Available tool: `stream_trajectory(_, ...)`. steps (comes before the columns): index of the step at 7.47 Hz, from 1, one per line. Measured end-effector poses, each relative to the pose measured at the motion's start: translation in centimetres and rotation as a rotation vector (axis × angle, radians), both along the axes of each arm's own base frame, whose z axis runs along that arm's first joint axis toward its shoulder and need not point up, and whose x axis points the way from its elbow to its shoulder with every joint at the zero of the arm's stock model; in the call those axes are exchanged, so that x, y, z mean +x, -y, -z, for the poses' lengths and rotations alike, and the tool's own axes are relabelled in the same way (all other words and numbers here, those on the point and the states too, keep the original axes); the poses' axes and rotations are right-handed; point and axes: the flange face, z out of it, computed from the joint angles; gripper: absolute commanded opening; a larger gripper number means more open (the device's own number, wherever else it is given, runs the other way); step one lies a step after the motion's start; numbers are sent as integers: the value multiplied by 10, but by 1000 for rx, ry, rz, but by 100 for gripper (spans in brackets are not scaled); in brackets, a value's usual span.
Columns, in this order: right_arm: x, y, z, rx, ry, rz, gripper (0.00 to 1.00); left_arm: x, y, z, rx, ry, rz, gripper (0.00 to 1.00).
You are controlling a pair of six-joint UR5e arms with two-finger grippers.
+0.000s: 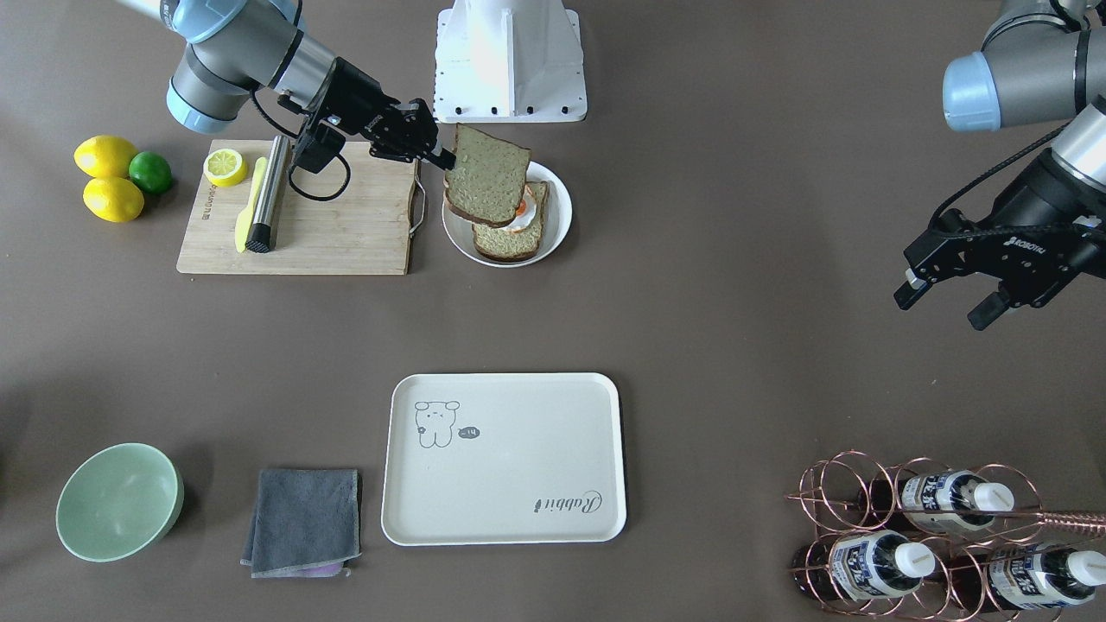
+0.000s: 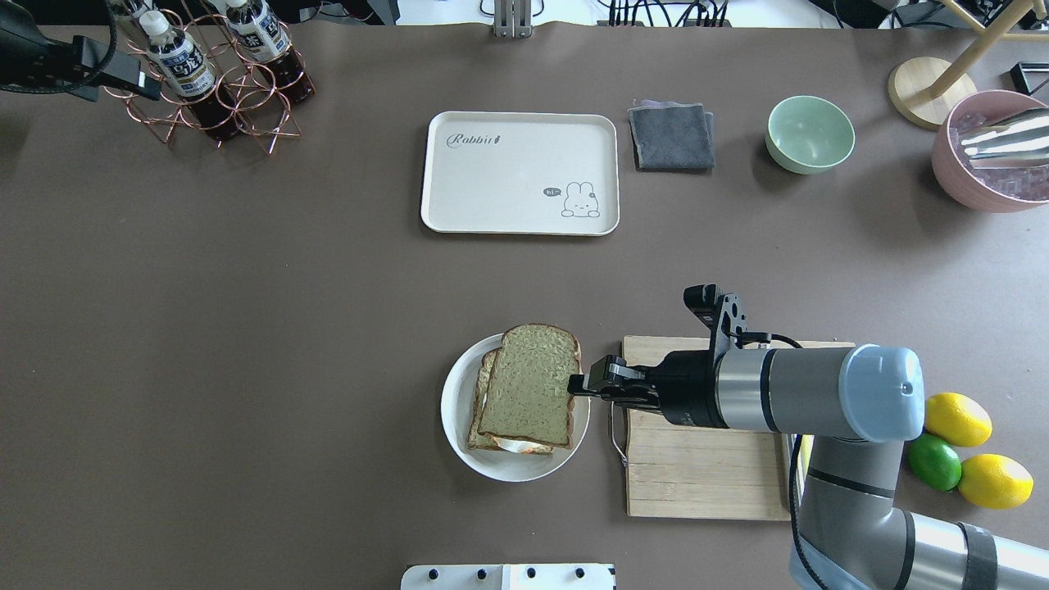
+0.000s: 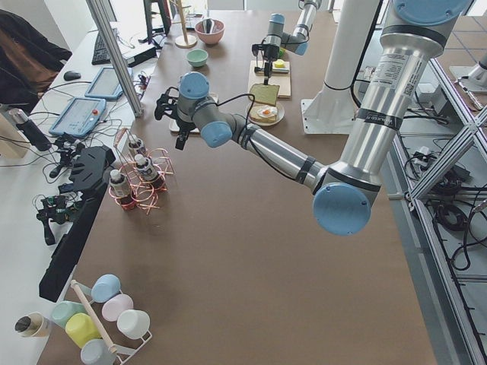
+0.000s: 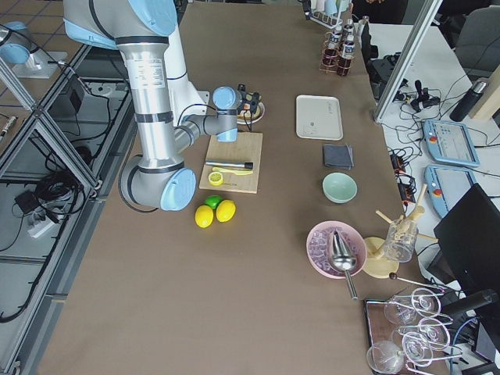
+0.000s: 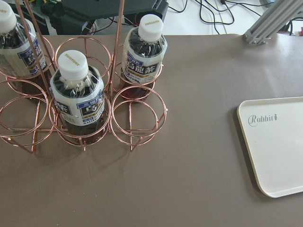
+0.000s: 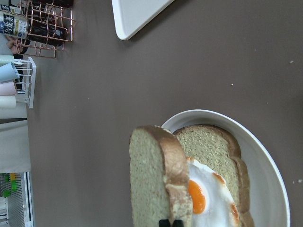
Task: Make sandwich and place on tray
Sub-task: 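Lift the bread slice and flip it onto the egg-topped slice on the plate, then open the right gripper and release the bread onto the plate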
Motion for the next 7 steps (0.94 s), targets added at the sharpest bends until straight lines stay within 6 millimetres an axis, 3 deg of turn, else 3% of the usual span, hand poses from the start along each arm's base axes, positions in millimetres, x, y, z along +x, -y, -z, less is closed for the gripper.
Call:
stream_trajectory(2, -25, -2, -4, -6, -13, -10, 0, 1, 2, -1, -3, 1, 0, 97)
stream_trajectory(7, -51, -12, -17, -12, -29, -17, 0, 6, 3, -1, -2, 2, -7, 98)
